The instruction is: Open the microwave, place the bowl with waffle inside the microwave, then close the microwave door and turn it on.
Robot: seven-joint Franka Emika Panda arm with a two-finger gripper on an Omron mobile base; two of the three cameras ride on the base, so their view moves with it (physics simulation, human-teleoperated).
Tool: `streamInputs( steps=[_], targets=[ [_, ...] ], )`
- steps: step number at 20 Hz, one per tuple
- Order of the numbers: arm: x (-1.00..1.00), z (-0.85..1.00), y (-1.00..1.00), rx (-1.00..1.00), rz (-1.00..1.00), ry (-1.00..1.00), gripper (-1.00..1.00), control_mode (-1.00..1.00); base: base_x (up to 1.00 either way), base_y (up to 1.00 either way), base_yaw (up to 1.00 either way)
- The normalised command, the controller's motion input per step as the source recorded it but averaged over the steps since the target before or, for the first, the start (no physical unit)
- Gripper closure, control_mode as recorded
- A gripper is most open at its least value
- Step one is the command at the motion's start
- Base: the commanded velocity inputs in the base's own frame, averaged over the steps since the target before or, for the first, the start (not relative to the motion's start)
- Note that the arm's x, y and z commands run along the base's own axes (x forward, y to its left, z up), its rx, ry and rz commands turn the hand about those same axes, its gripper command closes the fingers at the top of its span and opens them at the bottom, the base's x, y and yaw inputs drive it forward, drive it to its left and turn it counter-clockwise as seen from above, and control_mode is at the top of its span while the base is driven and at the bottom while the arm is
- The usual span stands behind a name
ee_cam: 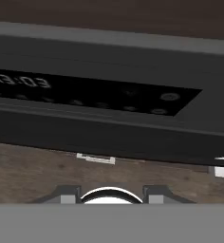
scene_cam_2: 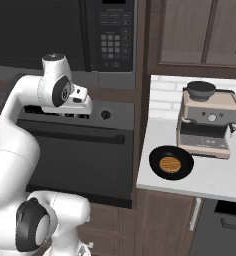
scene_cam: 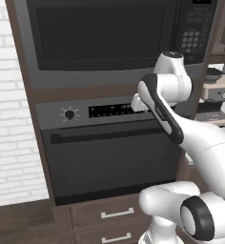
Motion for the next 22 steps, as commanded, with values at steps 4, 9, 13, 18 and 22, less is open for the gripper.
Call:
streamInputs(
  steps=[4, 9, 13, 18, 22],
  targets=[
    [-0.24, -0.08, 0.00, 0.00, 0.00, 0.00, -1.00, -1.00, 0.00, 0.00, 0.00],
    [-0.44, -0.35, 0.03, -0.02, 0.00, -0.01, -1.00, -1.00, 0.00, 0.00, 0.00],
    [-0.35, -0.41, 0.06, -0.01, 0.00, 0.00, -1.00, -1.00, 0.00, 0.00, 0.00],
    [-0.35, -0.40, 0.00, 0.00, 0.00, -0.04, -1.00, -1.00, 0.00, 0.00, 0.00],
    [-0.39, -0.26, 0.00, 0.00, 0.00, -0.07, -1.00, -1.00, 0.00, 0.00, 0.00]
  ],
)
